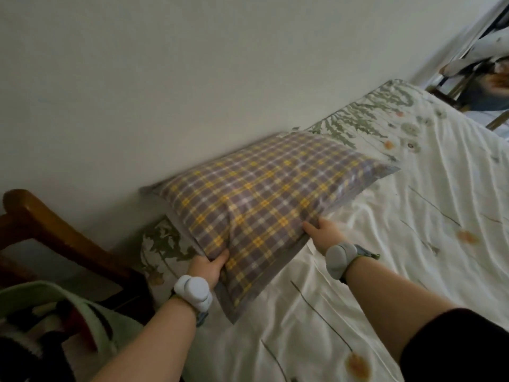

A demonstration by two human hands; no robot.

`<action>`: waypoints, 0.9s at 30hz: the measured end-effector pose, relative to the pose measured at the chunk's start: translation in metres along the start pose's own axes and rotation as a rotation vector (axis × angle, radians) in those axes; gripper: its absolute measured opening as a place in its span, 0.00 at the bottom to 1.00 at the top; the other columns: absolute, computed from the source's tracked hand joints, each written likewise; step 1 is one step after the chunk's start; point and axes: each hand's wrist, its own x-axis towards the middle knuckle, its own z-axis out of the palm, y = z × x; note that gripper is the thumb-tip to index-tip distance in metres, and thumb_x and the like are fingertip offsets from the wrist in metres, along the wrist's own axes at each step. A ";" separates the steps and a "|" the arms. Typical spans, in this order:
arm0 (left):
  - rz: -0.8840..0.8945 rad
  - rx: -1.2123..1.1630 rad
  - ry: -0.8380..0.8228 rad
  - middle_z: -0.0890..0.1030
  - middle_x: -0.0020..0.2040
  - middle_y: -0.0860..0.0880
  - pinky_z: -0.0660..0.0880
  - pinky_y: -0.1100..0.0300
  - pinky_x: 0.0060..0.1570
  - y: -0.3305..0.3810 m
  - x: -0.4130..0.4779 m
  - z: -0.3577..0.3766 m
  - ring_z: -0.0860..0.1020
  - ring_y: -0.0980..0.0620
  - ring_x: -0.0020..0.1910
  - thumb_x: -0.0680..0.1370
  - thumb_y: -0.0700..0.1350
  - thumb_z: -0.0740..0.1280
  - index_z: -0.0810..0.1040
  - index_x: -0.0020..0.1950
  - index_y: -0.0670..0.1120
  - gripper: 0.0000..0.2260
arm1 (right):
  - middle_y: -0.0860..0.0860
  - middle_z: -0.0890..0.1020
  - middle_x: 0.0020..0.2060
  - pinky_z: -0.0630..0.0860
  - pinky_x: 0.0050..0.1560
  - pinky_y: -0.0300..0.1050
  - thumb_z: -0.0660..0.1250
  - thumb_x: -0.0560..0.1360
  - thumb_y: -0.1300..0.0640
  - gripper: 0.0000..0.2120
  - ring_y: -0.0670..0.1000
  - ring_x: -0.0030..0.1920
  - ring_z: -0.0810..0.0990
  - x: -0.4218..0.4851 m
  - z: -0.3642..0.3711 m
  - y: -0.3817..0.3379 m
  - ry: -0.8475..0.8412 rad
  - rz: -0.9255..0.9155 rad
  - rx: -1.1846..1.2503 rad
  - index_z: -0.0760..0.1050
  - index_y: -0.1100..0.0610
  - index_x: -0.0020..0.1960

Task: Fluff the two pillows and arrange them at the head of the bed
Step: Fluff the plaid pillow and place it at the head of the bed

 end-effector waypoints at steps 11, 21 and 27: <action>-0.045 0.261 0.006 0.57 0.76 0.41 0.66 0.46 0.68 -0.033 0.036 0.038 0.66 0.38 0.70 0.74 0.50 0.67 0.37 0.76 0.51 0.43 | 0.52 0.65 0.72 0.68 0.60 0.43 0.60 0.76 0.49 0.30 0.56 0.67 0.69 0.022 0.045 0.026 -0.253 0.102 -0.207 0.52 0.44 0.75; 0.018 0.840 -0.145 0.66 0.72 0.43 0.69 0.53 0.64 0.008 0.007 0.022 0.69 0.43 0.67 0.77 0.49 0.61 0.57 0.74 0.46 0.27 | 0.53 0.67 0.72 0.67 0.55 0.41 0.60 0.76 0.50 0.27 0.55 0.67 0.71 -0.019 -0.001 0.038 -0.231 0.075 -0.230 0.58 0.47 0.74; 0.187 0.859 -0.218 0.75 0.66 0.49 0.71 0.58 0.55 0.034 -0.076 0.046 0.75 0.48 0.59 0.77 0.52 0.60 0.70 0.67 0.48 0.20 | 0.52 0.72 0.68 0.70 0.67 0.49 0.62 0.75 0.50 0.23 0.54 0.64 0.74 -0.094 -0.050 0.058 -0.199 0.059 -0.158 0.66 0.51 0.70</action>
